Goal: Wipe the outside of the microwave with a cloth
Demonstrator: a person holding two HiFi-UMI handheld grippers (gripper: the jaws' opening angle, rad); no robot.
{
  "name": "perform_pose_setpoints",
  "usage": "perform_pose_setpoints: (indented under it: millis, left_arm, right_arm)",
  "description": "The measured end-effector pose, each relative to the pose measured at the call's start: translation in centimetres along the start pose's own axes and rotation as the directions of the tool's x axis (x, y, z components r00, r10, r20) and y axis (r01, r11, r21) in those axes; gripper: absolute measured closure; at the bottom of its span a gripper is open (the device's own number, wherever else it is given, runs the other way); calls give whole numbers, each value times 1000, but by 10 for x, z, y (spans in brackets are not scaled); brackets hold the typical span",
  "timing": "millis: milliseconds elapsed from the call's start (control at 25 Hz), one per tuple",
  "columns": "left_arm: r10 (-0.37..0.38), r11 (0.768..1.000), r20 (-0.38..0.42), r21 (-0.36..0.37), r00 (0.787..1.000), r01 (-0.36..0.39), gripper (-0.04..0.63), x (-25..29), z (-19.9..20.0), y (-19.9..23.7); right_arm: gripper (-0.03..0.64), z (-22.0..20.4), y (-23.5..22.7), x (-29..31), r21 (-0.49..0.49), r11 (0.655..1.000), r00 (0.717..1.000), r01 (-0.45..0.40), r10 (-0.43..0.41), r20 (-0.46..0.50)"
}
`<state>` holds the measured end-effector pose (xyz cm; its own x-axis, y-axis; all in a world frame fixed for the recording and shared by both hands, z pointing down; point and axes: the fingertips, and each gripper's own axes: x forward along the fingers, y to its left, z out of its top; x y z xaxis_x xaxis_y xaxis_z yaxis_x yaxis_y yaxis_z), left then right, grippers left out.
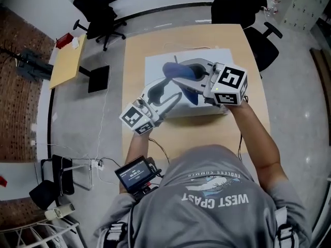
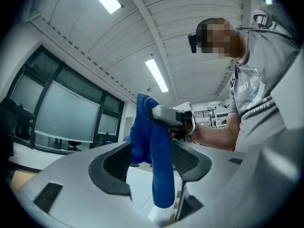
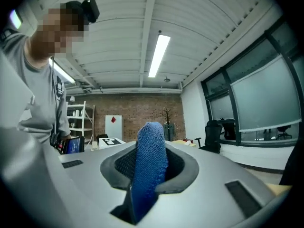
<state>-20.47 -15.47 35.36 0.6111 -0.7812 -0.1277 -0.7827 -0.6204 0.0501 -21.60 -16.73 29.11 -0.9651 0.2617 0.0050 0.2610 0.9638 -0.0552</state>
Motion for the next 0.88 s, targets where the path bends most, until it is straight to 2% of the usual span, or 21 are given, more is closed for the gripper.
perform_pose_setpoints:
  millis: [240, 400, 480, 560, 600, 760, 880]
  left_arm:
    - [-27, 999, 0, 32, 1000, 27, 342, -15, 9, 5]
    - [-35, 996, -6, 87, 999, 35, 344, -29, 12, 3]
    - [-34, 995, -12, 98, 999, 35, 357, -38, 13, 5]
    - [-19, 997, 9, 80, 1000, 19, 469, -49, 16, 12]
    - [-8, 997, 15, 76, 1000, 7, 492, -54, 15, 17]
    - [51, 994, 12, 94, 999, -52, 518, -68, 15, 32]
    - [123, 986, -6, 115, 992, -121, 523, -86, 9, 57]
  right_arm:
    - [531, -8, 32, 58, -203, 979, 988, -11, -21, -153]
    - [442, -28, 46, 87, -296, 955, 974, -18, -50, -222]
    - [430, -27, 49, 96, -294, 956, 977, -3, -59, -203]
    - [419, -25, 50, 103, -276, 961, 983, 10, -60, -174]
    - [419, -23, 50, 105, -266, 964, 986, 18, -62, -158]
    - [419, -12, 46, 100, -240, 967, 992, 87, -107, -73]
    - [419, -5, 32, 84, -187, 962, 980, 199, -199, 17]
